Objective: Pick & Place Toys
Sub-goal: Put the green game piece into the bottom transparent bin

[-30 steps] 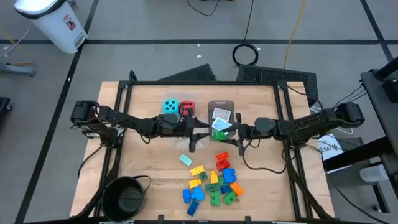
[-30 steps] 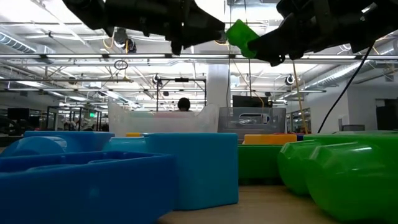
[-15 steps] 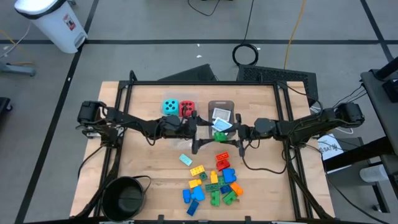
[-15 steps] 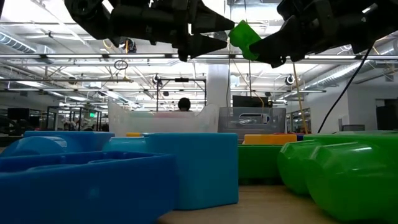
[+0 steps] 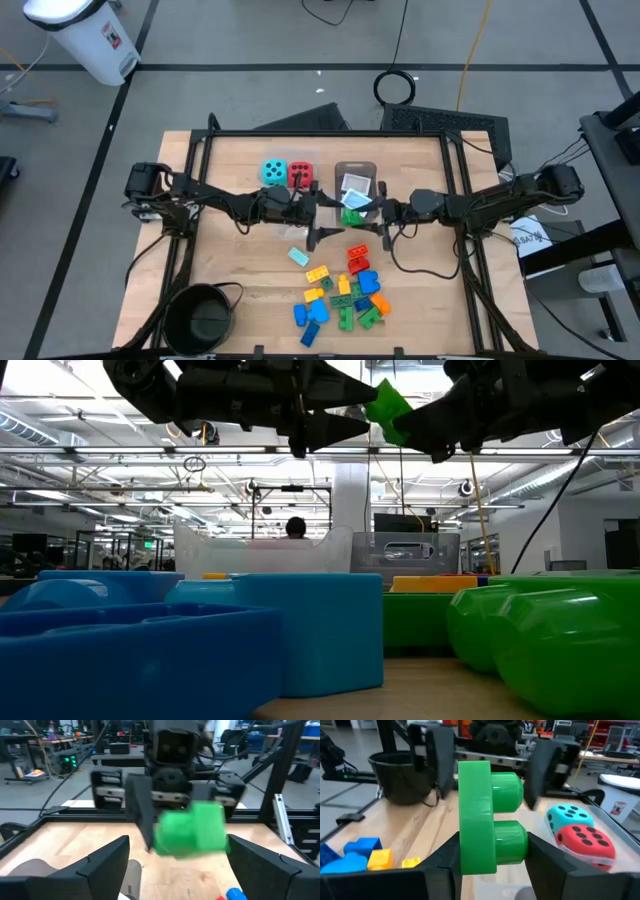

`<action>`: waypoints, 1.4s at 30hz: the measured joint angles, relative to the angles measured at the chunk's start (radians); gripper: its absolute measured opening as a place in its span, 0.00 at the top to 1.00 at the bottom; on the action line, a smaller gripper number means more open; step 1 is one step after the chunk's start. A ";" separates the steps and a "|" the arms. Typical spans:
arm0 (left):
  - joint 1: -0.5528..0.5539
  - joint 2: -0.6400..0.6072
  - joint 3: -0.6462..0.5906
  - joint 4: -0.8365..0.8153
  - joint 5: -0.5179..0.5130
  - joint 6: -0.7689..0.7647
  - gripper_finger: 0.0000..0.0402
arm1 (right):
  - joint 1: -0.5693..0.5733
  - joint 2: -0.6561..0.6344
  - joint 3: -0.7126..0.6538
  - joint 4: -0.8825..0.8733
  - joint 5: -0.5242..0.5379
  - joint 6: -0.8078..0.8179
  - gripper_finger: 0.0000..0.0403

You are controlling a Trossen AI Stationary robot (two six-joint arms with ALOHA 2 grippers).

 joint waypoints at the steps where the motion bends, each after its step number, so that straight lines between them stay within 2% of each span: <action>1: 0.000 0.000 0.000 0.000 -0.005 0.001 0.18 | 0.005 0.017 0.000 0.014 0.000 -0.009 0.64; 8: -0.003 0.000 0.000 0.007 -0.006 0.002 0.21 | 0.003 0.107 0.044 0.018 -0.001 -0.008 0.61; 16: -0.006 0.000 0.000 -0.012 -0.005 -0.014 0.29 | 0.005 0.114 0.055 0.037 -0.001 -0.011 0.64; 20: -0.006 0.000 0.000 -0.015 -0.005 -0.028 0.39 | 0.005 0.114 0.055 0.036 0.000 -0.011 0.61; 24: -0.006 -0.001 0.000 -0.027 -0.013 -0.028 0.56 | 0.005 0.114 0.055 0.035 0.007 0.002 0.61; 27: -0.003 -0.005 0.000 -0.046 -0.015 -0.030 0.56 | 0.004 0.115 0.055 0.028 0.008 0.029 0.60; 30: 0.002 -0.065 0.001 -0.140 -0.004 -0.026 0.56 | 0.005 0.096 0.058 0.016 -0.002 0.049 0.57; 37: -0.010 -0.305 -0.023 -0.641 -0.047 -0.004 0.56 | 0.020 -0.046 0.054 -0.187 -0.005 0.072 0.44; 40: -0.025 -0.328 -0.088 -0.725 -0.058 -0.018 0.56 | 0.038 -0.084 0.053 -0.220 -0.005 0.068 0.40; 42: -0.025 -0.331 -0.144 -0.738 -0.012 -0.037 0.56 | 0.048 -0.088 0.054 -0.203 -0.005 0.067 0.38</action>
